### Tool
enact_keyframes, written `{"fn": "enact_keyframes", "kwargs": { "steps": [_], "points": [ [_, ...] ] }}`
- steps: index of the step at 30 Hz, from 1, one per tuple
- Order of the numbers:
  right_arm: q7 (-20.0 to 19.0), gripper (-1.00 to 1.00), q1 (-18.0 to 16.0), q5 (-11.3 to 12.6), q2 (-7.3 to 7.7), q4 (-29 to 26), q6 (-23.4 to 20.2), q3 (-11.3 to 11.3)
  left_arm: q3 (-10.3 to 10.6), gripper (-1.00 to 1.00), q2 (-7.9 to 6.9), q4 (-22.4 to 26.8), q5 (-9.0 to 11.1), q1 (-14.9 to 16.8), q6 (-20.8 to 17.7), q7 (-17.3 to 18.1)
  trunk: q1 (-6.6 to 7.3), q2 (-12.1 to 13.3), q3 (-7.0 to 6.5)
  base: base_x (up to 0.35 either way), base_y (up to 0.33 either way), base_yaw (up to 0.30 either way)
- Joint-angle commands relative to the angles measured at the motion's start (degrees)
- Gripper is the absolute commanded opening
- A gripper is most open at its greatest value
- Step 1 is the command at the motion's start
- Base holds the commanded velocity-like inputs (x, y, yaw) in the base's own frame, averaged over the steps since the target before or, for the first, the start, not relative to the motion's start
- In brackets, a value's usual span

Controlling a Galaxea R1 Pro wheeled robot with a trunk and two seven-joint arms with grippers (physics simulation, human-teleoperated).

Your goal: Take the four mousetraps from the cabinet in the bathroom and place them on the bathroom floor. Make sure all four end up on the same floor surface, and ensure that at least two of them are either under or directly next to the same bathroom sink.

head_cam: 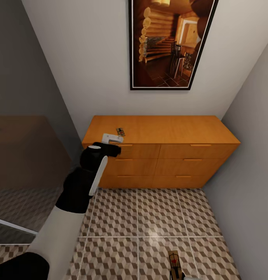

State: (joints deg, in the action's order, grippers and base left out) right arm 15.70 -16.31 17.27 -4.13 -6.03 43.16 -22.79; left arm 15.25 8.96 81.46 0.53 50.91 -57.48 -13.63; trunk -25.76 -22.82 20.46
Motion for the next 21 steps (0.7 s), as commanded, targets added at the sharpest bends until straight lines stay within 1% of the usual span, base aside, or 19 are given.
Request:
{"fn": "enact_keyframes", "kwargs": {
  "steps": [1, 4, 7, 10, 16, 21],
  "points": [
    [0.2, -1.00, 0.0, 0.5, 0.00, 0.0, 0.2, -0.5, 0.0, 1.00, 0.00, -1.8, 0.1, 1.2, -0.3, -0.2, -0.03, -0.1, 0.09, 0.000, 0.000, 0.000],
    [0.2, -1.00, -0.1, 0.5, 0.00, 0.0, 0.2, -0.5, 0.0, 1.00, 0.00, -5.0, 0.1, 3.0, -0.2, -0.2, -0.03, -0.1, 0.09, 0.000, 0.000, 0.000],
    [0.2, -1.00, 0.0, 0.5, 0.00, 0.0, 0.1, -0.5, 0.0, 1.00, 0.00, -7.0, 0.1, 4.0, -0.2, -0.3, -0.03, -0.1, 0.09, 0.000, 0.000, 0.000],
    [0.2, -1.00, 0.0, 0.5, 0.00, 0.0, 0.2, -0.5, 0.0, 1.00, 0.00, -7.7, 0.1, 4.5, -0.2, -0.2, -0.03, -0.1, 0.09, 0.000, 0.000, 0.000],
    [0.1, -1.00, 0.0, 0.4, 0.00, 0.0, 0.2, -0.5, 0.0, 1.00, -0.05, -6.9, 0.5, 4.8, -0.4, -0.1, -0.03, -0.1, 0.09, 0.000, 0.000, 0.000],
    [0.1, -1.00, 0.0, 0.4, 0.00, 0.0, 0.2, -0.5, 0.0, 1.00, -0.08, -4.0, 1.7, 4.8, -0.5, 0.1, -0.03, -0.1, 0.09, 0.000, 0.000, 0.000]
  ]
}}
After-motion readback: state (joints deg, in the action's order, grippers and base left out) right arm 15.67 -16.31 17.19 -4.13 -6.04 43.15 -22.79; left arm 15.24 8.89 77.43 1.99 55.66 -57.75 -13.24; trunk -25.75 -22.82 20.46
